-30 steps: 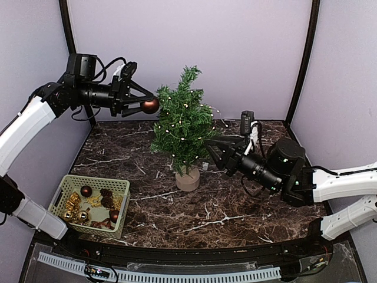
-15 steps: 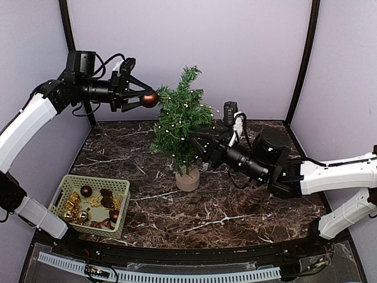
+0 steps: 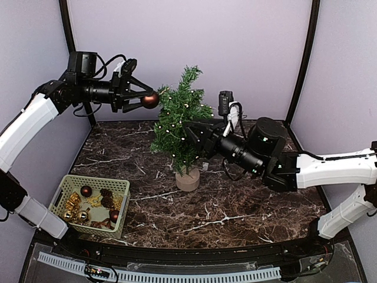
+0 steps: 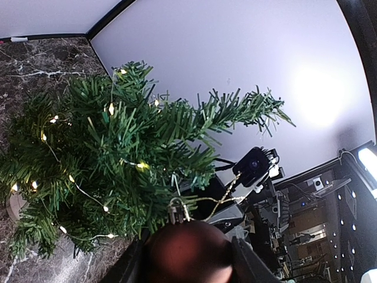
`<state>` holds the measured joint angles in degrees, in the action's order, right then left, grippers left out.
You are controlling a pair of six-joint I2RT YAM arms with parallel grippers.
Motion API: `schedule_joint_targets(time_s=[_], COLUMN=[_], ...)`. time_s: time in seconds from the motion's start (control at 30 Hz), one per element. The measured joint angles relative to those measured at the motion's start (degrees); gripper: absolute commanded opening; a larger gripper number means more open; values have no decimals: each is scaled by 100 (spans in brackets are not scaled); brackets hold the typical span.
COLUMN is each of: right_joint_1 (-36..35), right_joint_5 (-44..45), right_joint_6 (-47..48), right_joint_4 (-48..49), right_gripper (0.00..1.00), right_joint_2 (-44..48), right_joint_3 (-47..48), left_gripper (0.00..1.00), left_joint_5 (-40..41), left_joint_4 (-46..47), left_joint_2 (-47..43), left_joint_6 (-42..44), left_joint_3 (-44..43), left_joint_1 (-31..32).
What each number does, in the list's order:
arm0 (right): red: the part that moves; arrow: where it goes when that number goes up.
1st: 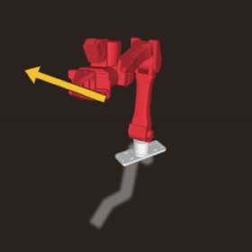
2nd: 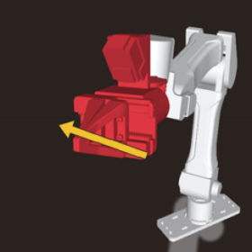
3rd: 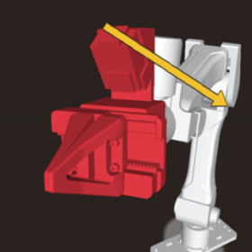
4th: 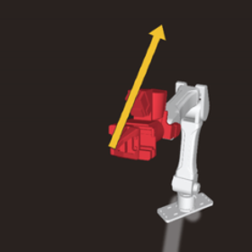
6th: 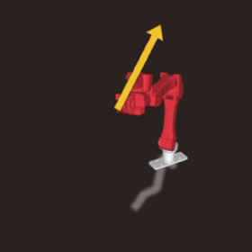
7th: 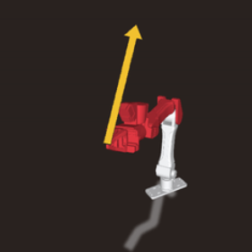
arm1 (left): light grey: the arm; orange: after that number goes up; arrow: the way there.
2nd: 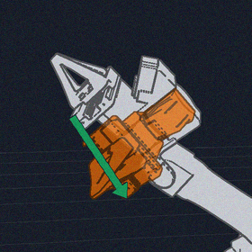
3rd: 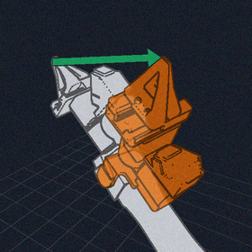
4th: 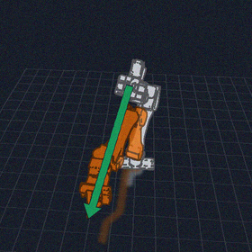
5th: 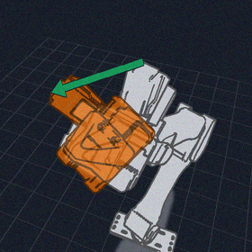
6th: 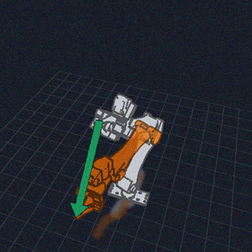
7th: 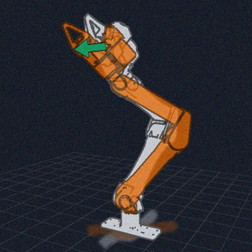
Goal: Decorate the small christmas tree
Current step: Wrap the ornament ball around the branch.
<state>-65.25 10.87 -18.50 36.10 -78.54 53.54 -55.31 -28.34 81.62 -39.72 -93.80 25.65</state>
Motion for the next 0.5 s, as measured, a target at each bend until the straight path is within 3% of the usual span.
schedule_joint_targets(time_s=[0.5], right_joint_1=[9], right_joint_5=[87], right_joint_6=[81], right_joint_4=[-1235], right_gripper=[47], right_joint_2=[-817], right_joint_3=[2385], left_gripper=[39], left_joint_5=[-153], left_joint_4=[151], left_joint_2=[0], left_joint_6=[-15], left_joint_3=[24], left_joint_1=[0])
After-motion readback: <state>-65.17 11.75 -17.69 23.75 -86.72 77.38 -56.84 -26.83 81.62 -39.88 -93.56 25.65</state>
